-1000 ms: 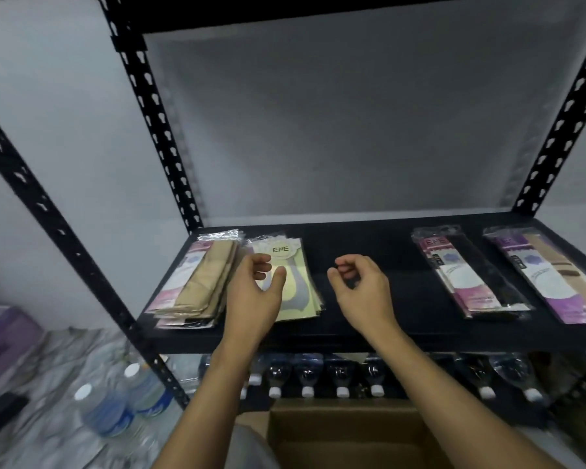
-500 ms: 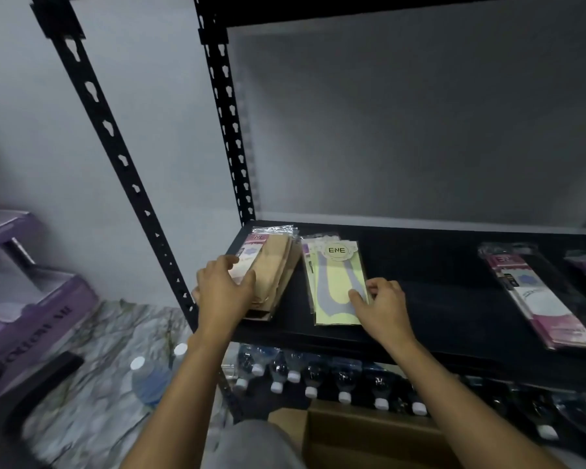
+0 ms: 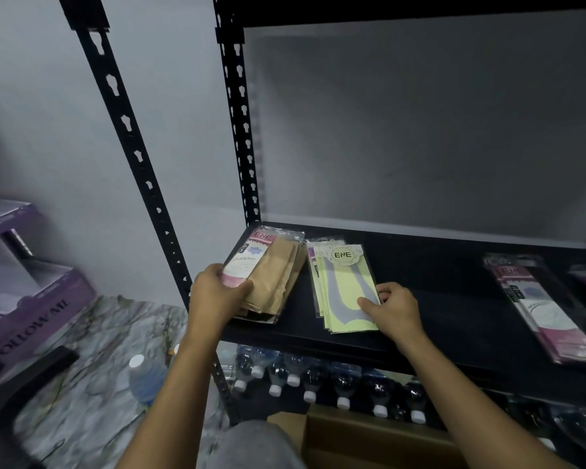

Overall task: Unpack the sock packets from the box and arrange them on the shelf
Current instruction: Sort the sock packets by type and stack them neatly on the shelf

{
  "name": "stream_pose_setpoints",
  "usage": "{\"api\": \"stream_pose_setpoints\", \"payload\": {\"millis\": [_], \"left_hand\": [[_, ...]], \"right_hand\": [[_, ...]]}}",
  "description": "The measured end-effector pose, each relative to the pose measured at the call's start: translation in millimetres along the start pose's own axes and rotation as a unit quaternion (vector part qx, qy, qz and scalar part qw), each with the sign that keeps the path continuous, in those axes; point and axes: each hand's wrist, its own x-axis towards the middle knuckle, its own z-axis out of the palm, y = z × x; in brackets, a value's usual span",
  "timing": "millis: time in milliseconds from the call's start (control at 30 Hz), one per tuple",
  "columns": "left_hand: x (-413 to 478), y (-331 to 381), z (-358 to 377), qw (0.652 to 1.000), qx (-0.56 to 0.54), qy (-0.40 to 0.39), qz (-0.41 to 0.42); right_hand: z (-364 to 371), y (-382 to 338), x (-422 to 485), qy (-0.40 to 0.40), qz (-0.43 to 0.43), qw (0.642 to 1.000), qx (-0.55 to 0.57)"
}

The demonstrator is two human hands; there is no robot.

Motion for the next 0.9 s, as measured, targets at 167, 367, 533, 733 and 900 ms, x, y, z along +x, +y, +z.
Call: {"api": "stream_pose_setpoints", "payload": {"millis": [167, 367, 533, 733, 900], "left_hand": [[4.2, 0.6, -12.2, 0.997, -0.079, 0.013, -0.007], [-1.8, -9.9, -20.4, 0.978, -0.168, -0.080, -0.095], [-15.6, -13.3, -15.3, 0.959, -0.240, -0.103, -0.114], [-46.0, 8.8, 8.6, 0.930, -0.344, -0.102, -0.078], [-65.3, 24.1, 46.7, 0.910, -0.383, -0.137, -0.075]], "right_hand": [[-6.2, -6.6, -6.2, 0.001, 0.023, 0.997, 0.069], [-20.1, -6.7, -8.2, 0.007, 0.050, 0.985, 0.167], [-34.6, 3.3, -10.0, -0.021, 0.059, 0.974, 0.219], [-73.5, 11.3, -21.6, 0.025, 0.055, 0.957, 0.284], [-105.7, 28.7, -25.2, 0.068, 0.064, 0.947, 0.308]]}}
